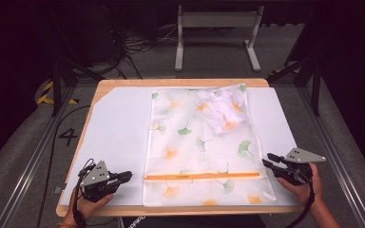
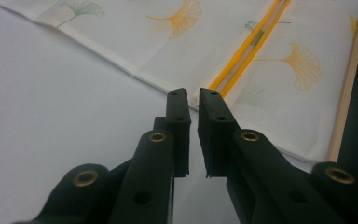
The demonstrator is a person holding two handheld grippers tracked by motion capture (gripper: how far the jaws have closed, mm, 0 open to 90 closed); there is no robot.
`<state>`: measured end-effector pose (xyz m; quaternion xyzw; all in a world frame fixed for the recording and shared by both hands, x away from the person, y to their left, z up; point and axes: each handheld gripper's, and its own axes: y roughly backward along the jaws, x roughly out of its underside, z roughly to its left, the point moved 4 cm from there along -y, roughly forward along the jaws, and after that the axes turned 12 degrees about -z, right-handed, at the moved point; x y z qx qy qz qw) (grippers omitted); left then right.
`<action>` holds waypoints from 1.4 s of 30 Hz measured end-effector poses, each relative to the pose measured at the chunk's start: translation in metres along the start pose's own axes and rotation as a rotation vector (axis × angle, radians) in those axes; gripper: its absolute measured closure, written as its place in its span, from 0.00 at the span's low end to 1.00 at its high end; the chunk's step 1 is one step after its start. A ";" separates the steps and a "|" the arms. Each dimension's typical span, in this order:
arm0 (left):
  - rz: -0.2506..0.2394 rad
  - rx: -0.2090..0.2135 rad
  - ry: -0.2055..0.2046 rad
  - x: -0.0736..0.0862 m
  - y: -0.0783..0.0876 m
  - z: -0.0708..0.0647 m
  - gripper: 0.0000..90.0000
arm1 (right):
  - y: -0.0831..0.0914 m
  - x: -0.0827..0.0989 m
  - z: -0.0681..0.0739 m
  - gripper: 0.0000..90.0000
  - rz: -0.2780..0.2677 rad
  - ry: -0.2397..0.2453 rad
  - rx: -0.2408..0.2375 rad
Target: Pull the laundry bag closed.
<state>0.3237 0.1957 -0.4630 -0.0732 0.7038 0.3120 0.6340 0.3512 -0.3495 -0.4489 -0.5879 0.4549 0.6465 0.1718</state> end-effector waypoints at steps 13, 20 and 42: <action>0.040 0.003 0.010 0.004 -0.004 -0.010 0.61 | -0.007 -0.024 0.023 0.64 -0.038 0.044 -0.057; 0.051 0.074 -0.036 0.001 -0.003 -0.025 1.00 | -0.029 -0.049 0.055 0.67 -0.055 0.041 -0.161; 0.170 0.114 -0.077 0.009 -0.035 -0.045 1.00 | -0.160 -0.123 0.227 0.80 -0.011 0.186 -0.603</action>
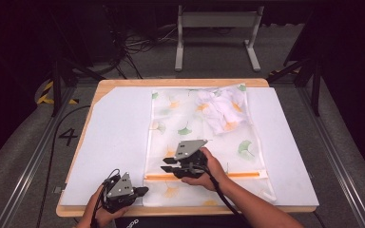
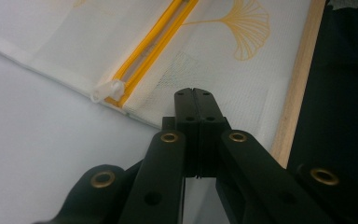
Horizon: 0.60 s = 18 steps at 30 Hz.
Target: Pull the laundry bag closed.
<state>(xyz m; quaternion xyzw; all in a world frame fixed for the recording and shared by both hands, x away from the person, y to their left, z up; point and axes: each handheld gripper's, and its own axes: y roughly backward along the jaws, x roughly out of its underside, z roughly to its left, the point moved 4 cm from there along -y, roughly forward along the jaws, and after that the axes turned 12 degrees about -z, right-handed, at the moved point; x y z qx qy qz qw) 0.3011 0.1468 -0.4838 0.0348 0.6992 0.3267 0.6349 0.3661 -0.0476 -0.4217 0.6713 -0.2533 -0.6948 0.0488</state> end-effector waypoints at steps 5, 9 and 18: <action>0.000 0.001 -0.004 0.000 -0.001 0.001 1.00 | -0.030 -0.002 0.007 0.83 0.036 0.007 -0.049; 0.001 0.000 -0.007 0.000 -0.001 0.002 1.00 | -0.053 -0.002 0.013 0.84 0.093 0.012 -0.073; 0.016 -0.013 -0.034 0.000 -0.001 -0.001 1.00 | -0.084 0.000 0.014 0.79 0.175 -0.046 -0.098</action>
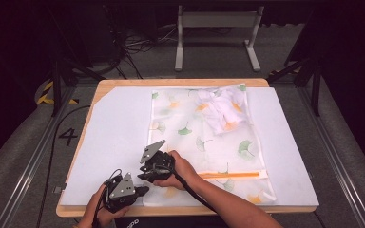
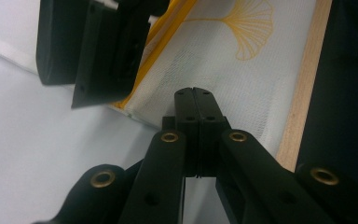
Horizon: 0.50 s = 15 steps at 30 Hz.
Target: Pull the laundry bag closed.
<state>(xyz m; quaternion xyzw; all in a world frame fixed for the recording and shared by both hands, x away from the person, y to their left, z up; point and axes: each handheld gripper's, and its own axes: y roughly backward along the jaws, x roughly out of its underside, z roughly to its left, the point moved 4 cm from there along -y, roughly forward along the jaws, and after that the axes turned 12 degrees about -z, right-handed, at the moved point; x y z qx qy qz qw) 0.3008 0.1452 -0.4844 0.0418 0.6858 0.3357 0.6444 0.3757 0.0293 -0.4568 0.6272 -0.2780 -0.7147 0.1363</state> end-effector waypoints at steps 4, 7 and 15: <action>0.003 -0.006 -0.010 0.000 0.000 -0.001 1.00 | -0.009 0.004 -0.001 0.80 0.044 -0.011 0.007; 0.003 0.000 -0.006 0.000 0.000 0.000 1.00 | -0.012 0.005 -0.002 0.85 0.048 -0.018 0.010; -0.003 0.006 0.003 0.000 0.000 0.001 1.00 | -0.012 0.002 -0.001 0.89 0.036 0.004 0.014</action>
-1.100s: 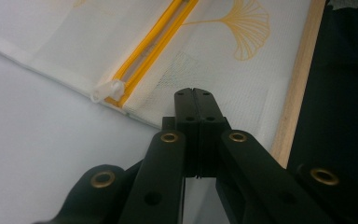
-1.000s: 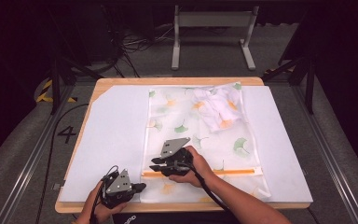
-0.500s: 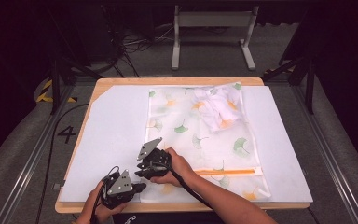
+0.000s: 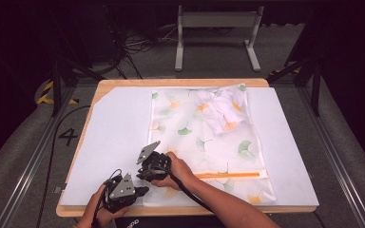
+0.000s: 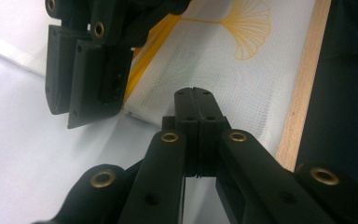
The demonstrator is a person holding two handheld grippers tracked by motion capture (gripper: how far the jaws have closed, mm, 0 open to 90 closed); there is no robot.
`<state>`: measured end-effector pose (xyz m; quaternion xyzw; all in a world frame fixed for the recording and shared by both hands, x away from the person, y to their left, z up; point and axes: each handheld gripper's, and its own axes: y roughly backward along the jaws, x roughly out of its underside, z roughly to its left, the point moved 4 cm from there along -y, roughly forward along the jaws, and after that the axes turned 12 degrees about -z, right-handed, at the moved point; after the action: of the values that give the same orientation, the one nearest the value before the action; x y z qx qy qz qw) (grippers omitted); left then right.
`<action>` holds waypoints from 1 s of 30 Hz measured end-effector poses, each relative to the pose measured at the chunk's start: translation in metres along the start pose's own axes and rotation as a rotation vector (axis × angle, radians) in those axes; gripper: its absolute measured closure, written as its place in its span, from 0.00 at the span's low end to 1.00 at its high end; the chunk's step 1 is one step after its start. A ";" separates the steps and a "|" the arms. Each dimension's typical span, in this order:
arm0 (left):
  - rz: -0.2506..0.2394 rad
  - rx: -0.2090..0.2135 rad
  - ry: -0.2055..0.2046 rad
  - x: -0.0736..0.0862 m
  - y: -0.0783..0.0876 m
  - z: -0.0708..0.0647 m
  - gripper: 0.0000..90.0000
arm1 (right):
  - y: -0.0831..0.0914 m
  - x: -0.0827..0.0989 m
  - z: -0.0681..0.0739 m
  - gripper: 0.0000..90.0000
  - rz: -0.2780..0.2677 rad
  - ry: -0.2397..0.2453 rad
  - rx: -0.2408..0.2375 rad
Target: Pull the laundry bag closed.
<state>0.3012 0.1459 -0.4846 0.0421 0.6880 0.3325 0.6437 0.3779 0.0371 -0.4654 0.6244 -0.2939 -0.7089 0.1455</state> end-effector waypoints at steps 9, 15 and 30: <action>-0.001 0.002 0.009 0.000 0.000 0.001 1.00 | 0.016 -0.004 0.002 0.99 -0.046 -0.002 -0.034; -0.002 0.001 0.008 0.000 0.000 0.001 1.00 | 0.018 -0.003 0.004 1.00 -0.036 0.006 -0.039; -0.003 0.005 0.010 0.001 0.000 0.001 1.00 | 0.033 0.008 -0.005 0.98 -0.039 -0.053 -0.013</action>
<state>0.3022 0.1470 -0.4849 0.0411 0.6921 0.3302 0.6405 0.3763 0.0051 -0.4525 0.6099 -0.2806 -0.7300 0.1279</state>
